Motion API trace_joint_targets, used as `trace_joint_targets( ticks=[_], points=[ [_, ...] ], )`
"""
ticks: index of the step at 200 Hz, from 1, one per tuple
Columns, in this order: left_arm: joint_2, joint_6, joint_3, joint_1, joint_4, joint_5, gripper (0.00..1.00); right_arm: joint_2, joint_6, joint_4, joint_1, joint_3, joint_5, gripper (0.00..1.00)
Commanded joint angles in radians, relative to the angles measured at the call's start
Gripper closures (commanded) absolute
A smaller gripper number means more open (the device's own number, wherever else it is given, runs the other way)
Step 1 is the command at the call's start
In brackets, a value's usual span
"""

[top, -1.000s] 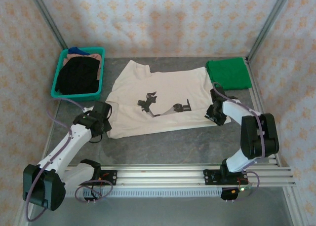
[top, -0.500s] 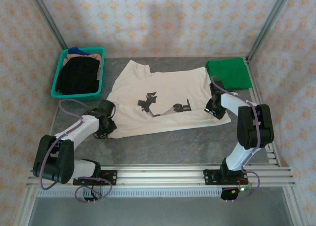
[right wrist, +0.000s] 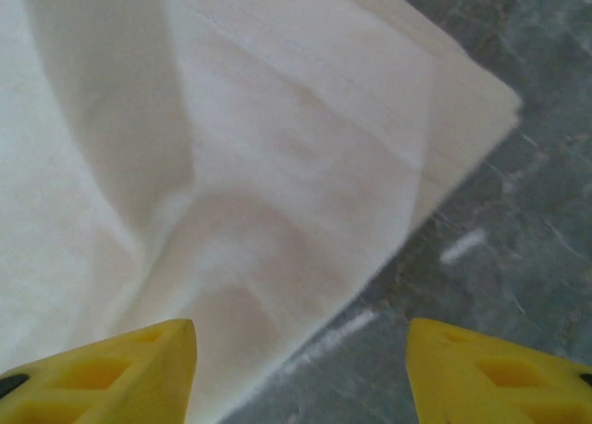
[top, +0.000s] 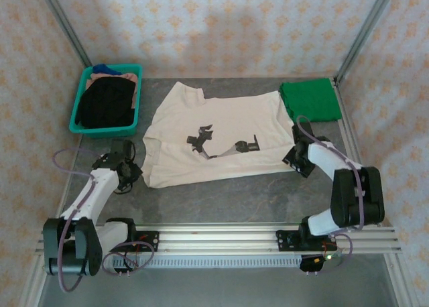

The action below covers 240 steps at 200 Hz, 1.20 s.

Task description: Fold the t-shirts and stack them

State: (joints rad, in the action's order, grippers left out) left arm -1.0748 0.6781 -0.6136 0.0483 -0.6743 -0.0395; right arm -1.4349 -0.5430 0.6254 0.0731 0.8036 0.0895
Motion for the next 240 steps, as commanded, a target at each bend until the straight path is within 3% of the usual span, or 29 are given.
trace_joint_targets(
  ticks=[1,19,32,52,87,112,134,171,195,212,228,240],
  points=[
    [0.0,-0.017,-0.094,-0.116,0.053,-0.044,0.66,0.036,0.002,-0.021,0.026,0.034,-0.025,0.35],
    [-0.132,-0.012,-0.216,-0.296,0.065,-0.004,0.58,-0.031,0.026,-0.06,0.066,0.116,0.01,0.34],
    [-0.243,0.014,-0.266,-0.353,0.112,-0.036,0.58,-0.106,0.039,-0.085,0.092,0.177,0.031,0.34],
    [-0.381,0.041,-0.277,-0.364,0.213,-0.083,0.58,-0.222,0.043,-0.122,0.101,0.231,0.048,0.35],
    [-0.518,0.022,-0.303,-0.351,0.174,-0.04,0.52,-0.308,0.017,-0.109,0.09,0.222,0.022,0.35],
    [-0.499,0.0,-0.231,-0.323,0.15,-0.012,0.46,-0.272,-0.027,-0.097,0.067,0.13,0.054,0.35],
    [-0.461,-0.013,-0.167,-0.314,0.073,0.039,0.45,-0.141,-0.071,-0.104,0.033,0.007,0.126,0.34],
    [-0.344,0.013,-0.044,-0.221,0.025,-0.001,0.44,0.022,-0.109,-0.051,0.033,-0.102,0.178,0.33],
    [-0.191,0.024,-0.006,-0.152,-0.026,0.0,0.44,0.118,-0.082,0.036,0.033,-0.053,0.162,0.32],
    [-0.102,0.031,-0.03,-0.133,-0.063,0.011,0.42,0.145,-0.043,0.079,0.03,0.038,0.075,0.3],
    [-0.068,0.016,-0.086,-0.133,-0.073,0.008,0.24,0.111,-0.005,0.075,0.025,0.136,-0.012,0.3],
    [-0.075,-0.004,-0.155,-0.134,-0.092,0.021,0.21,0.05,0.032,0.046,0.021,0.209,-0.03,0.3]
  ],
)
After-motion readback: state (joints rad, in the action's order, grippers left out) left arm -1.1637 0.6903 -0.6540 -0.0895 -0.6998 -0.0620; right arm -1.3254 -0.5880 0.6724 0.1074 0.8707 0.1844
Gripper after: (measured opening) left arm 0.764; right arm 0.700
